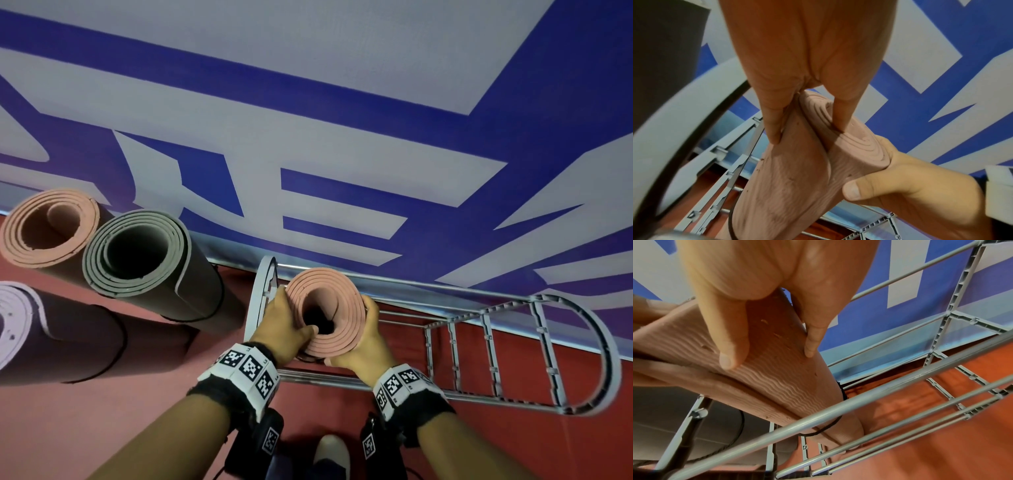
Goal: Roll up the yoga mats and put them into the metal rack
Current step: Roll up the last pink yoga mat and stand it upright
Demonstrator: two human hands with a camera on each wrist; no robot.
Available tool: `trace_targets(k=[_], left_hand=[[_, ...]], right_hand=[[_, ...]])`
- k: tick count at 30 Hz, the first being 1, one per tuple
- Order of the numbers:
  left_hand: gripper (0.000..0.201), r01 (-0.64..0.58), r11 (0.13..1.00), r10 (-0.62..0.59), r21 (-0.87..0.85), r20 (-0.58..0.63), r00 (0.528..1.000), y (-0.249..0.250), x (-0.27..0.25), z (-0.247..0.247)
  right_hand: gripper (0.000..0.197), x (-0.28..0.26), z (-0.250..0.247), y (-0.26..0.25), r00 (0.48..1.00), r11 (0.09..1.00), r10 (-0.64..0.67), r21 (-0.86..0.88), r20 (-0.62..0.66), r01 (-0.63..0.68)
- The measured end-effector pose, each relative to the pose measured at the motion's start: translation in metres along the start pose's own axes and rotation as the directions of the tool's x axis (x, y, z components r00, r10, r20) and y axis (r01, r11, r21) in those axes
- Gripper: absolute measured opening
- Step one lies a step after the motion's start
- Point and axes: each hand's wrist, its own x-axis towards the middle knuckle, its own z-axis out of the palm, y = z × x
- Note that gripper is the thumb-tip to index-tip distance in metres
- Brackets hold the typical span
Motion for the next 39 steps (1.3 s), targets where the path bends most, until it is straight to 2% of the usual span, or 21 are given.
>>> trace_targets(k=[8, 12, 14, 20, 22, 24, 25, 26, 28, 30, 31, 35, 37, 39], left_hand=[[0.088, -0.019, 0.998, 0.02, 0.062, -0.015, 1.0, 0.008, 0.004, 0.005], [0.092, 0.017, 0.98, -0.015, 0.196, -0.013, 1.0, 0.014, -0.006, 0.002], [0.085, 0.013, 0.975, -0.004, 0.222, -0.04, 0.999, 0.017, -0.013, -0.003], [0.066, -0.086, 0.955, 0.087, 0.283, 0.009, 0.996, 0.038, -0.034, -0.015], [0.054, -0.157, 0.936, 0.176, 0.314, -0.033, 0.984, 0.041, -0.04, -0.02], [0.046, -0.218, 0.9, 0.284, 0.377, -0.128, 0.95, 0.04, -0.044, -0.027], [0.046, -0.213, 0.893, 0.309, 0.395, -0.195, 0.931, 0.037, -0.045, -0.03], [0.049, -0.171, 0.913, 0.28, 0.371, -0.265, 0.923, 0.034, -0.046, -0.034], [0.051, -0.04, 0.97, 0.122, 0.241, -0.334, 0.935, 0.026, -0.045, -0.039], [0.041, 0.088, 0.974, -0.031, 0.209, -0.261, 0.965, 0.018, -0.044, -0.04], [0.035, 0.115, 0.969, -0.061, 0.219, -0.237, 0.97, 0.016, -0.044, -0.041], [0.038, 0.127, 0.963, -0.064, 0.237, -0.256, 0.965, 0.012, -0.038, -0.04], [0.041, 0.105, 0.965, -0.041, 0.239, -0.258, 0.965, 0.013, -0.034, -0.04], [0.042, 0.092, 0.969, -0.028, 0.229, -0.267, 0.963, 0.013, -0.029, -0.039]], right_hand=[[0.125, 0.001, -0.007, 0.003, 1.0, 1.0, 0.0, 0.004, -0.003, 0.0], [0.125, 0.0, 0.001, 0.001, 0.999, 0.998, 0.052, -0.042, 0.013, -0.051], [0.123, -0.004, 0.001, -0.003, 0.997, 0.996, 0.062, -0.071, 0.046, -0.058], [0.118, -0.014, -0.011, -0.007, 0.992, 0.994, 0.091, -0.076, 0.088, -0.084], [0.114, -0.015, -0.013, -0.009, 0.989, 0.992, 0.114, -0.068, 0.094, -0.108], [0.108, -0.017, -0.018, -0.008, 0.983, 0.984, 0.16, -0.087, 0.086, -0.153], [0.103, -0.017, -0.02, -0.005, 0.979, 0.977, 0.187, -0.115, 0.078, -0.177], [0.096, -0.018, -0.023, 0.0, 0.975, 0.966, 0.212, -0.167, 0.07, -0.198], [0.08, -0.021, -0.028, 0.012, 0.961, 0.917, 0.266, -0.327, 0.071, -0.23], [0.066, -0.028, -0.033, 0.023, 0.938, 0.835, 0.334, -0.491, 0.09, -0.25], [0.061, -0.031, -0.036, 0.029, 0.922, 0.792, 0.374, -0.553, 0.102, -0.261], [0.058, -0.042, -0.045, 0.051, 0.859, 0.627, 0.501, -0.728, 0.104, -0.278], [0.055, -0.041, -0.045, 0.06, 0.863, 0.537, 0.499, -0.809, 0.076, -0.239], [0.047, -0.038, -0.045, 0.065, 0.882, 0.502, 0.468, -0.838, 0.055, -0.214]])
